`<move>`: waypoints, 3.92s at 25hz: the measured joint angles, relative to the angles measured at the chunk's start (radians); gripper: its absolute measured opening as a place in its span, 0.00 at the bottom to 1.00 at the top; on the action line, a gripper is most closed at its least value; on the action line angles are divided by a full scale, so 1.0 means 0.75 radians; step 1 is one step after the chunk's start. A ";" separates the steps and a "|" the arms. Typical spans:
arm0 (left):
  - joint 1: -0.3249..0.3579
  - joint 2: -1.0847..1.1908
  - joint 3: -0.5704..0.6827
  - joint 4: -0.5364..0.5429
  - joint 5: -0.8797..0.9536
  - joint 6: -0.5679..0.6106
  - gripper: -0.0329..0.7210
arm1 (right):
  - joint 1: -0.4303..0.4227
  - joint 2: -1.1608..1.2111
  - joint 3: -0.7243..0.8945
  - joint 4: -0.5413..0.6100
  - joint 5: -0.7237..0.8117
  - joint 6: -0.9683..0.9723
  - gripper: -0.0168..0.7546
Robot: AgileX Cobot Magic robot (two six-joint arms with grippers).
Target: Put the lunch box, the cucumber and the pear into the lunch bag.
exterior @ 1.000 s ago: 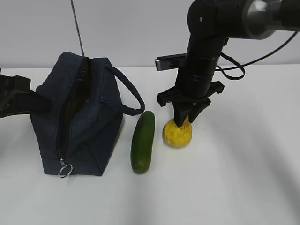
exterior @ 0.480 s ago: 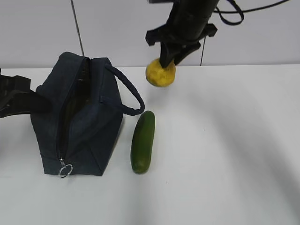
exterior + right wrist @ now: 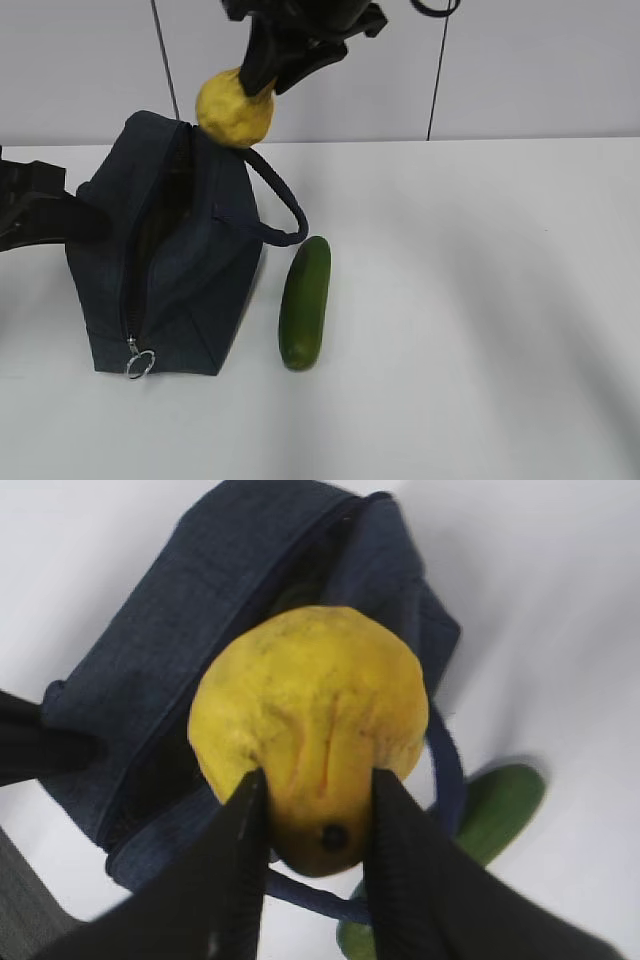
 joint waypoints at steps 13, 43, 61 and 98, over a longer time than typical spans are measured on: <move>0.000 0.000 0.000 0.004 -0.003 0.000 0.04 | 0.142 0.209 0.000 0.073 -0.092 -0.105 0.31; 0.000 0.000 0.000 0.000 0.002 0.000 0.04 | 0.142 0.205 -0.162 -0.106 0.001 -0.061 0.31; 0.000 0.000 0.000 -0.001 0.012 0.000 0.04 | 0.142 0.284 -0.162 -0.083 -0.062 -0.009 0.39; 0.000 0.000 0.000 0.000 0.010 0.000 0.04 | 0.142 -0.293 0.608 -0.320 -0.003 0.403 0.64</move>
